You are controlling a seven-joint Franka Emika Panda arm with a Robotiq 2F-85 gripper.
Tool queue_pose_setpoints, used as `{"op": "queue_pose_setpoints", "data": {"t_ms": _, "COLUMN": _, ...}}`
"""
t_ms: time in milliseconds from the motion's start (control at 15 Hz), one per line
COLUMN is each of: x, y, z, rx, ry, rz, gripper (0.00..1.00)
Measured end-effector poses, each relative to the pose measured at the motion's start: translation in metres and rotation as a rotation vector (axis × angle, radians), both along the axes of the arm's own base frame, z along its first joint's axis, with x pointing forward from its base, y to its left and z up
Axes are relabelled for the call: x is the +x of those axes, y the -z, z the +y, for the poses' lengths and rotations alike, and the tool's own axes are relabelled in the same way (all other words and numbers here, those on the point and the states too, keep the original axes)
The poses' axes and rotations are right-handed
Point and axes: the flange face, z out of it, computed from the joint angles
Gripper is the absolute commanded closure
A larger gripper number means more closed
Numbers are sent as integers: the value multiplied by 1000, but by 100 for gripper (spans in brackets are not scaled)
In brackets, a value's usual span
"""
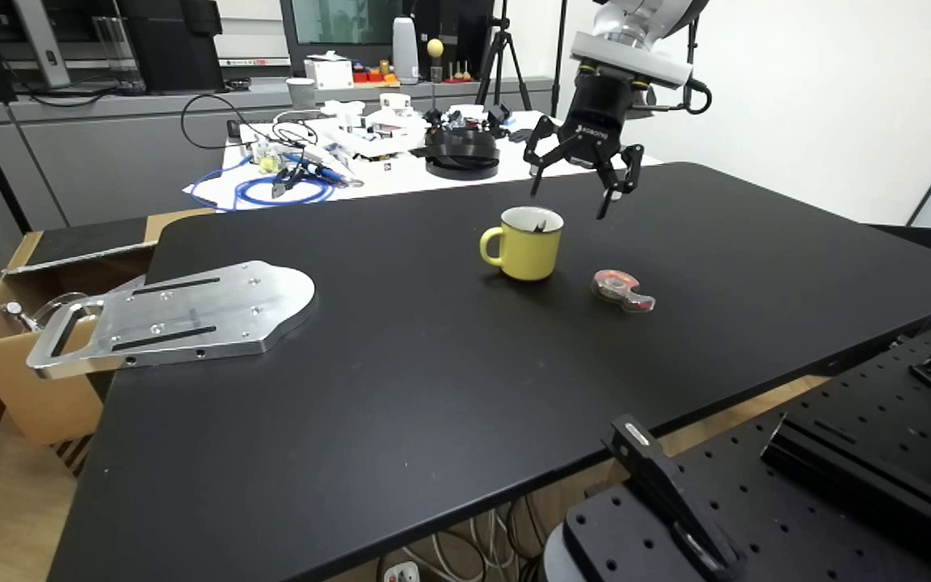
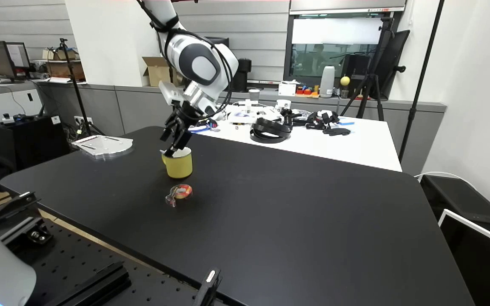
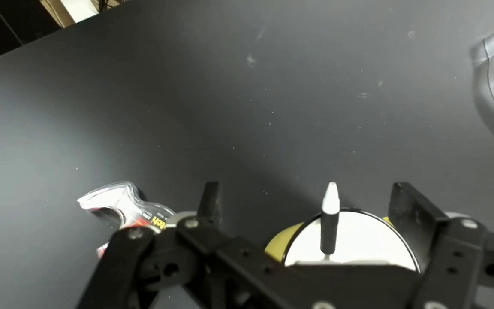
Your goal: Remove the pen from the mug.
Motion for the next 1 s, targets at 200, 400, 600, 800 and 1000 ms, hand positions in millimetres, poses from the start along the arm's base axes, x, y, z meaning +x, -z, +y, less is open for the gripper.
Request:
{"op": "queue_pose_setpoints", "data": {"t_ms": 200, "x": 0, "y": 3, "z": 1, "rx": -1, "ry": 5, "rz": -3, "gripper": 0}}
{"op": "queue_pose_setpoints", "data": {"t_ms": 400, "x": 0, "y": 7, "z": 2, "rx": -4, "ry": 6, "rz": -4, "gripper": 0}}
{"op": "queue_pose_setpoints", "data": {"t_ms": 600, "x": 0, "y": 12, "z": 4, "rx": -6, "ry": 5, "rz": -5, "gripper": 0}}
{"op": "queue_pose_setpoints", "data": {"t_ms": 800, "x": -1, "y": 18, "z": 6, "rx": -8, "ry": 5, "rz": 0, "gripper": 0}}
{"op": "queue_pose_setpoints", "data": {"t_ms": 1000, "x": -2, "y": 23, "z": 6, "rx": -10, "ry": 5, "rz": 2, "gripper": 33}}
